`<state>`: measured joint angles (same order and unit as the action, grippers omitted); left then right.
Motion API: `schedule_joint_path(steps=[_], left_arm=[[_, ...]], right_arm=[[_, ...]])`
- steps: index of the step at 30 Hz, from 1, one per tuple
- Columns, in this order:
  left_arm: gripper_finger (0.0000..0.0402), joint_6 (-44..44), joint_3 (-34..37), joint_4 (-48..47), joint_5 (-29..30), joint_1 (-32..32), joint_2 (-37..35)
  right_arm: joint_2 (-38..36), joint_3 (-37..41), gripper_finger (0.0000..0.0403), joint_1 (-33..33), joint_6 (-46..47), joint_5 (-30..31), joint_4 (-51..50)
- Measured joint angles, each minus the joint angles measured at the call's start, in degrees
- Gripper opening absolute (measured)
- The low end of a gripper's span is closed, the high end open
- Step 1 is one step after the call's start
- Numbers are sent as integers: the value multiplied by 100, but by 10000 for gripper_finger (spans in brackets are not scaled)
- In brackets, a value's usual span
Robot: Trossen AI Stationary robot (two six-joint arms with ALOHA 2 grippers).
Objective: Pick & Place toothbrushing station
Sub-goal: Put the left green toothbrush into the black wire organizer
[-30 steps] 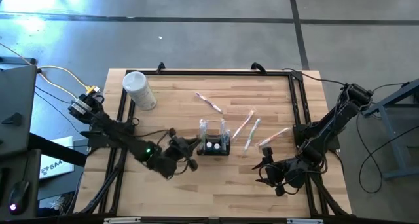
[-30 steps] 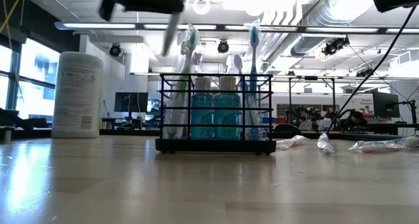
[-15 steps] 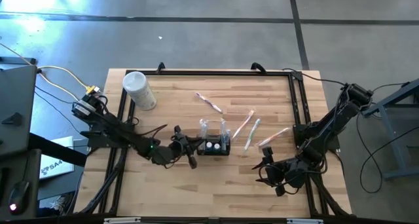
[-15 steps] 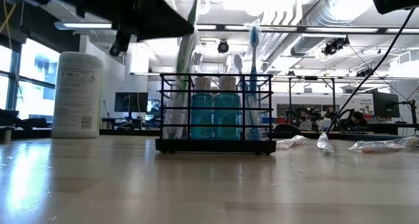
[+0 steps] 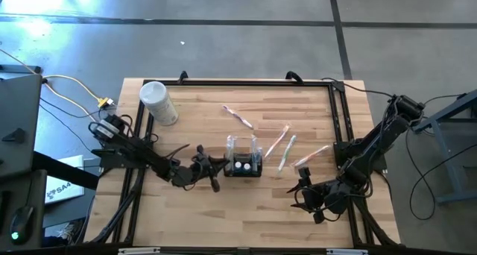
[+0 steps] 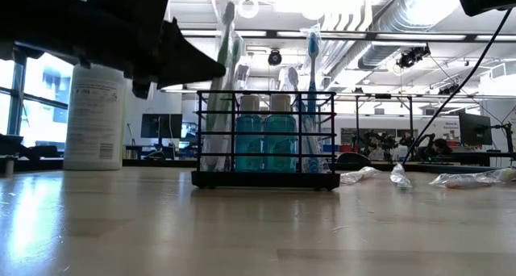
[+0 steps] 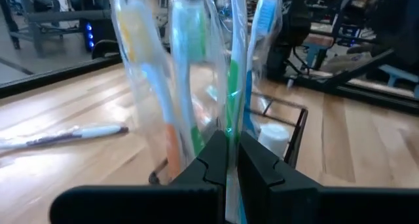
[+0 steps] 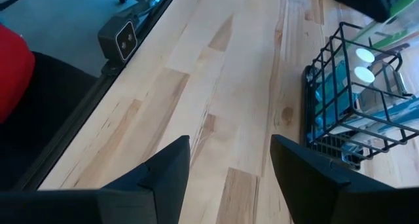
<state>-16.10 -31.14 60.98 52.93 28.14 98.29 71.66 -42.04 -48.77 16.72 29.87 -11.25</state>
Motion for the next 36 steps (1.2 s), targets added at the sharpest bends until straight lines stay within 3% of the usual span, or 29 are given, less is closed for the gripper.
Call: schedule_joint_path(steps=[16, 36], left_arm=[[9, -61, 2, 273, -437, 0, 314], [16, 131, -9, 893, -388, 1, 935]], right_arm=[[-1, 0, 205, 0, 104, 0, -7], [0, 0, 205, 0, 104, 0, -11]])
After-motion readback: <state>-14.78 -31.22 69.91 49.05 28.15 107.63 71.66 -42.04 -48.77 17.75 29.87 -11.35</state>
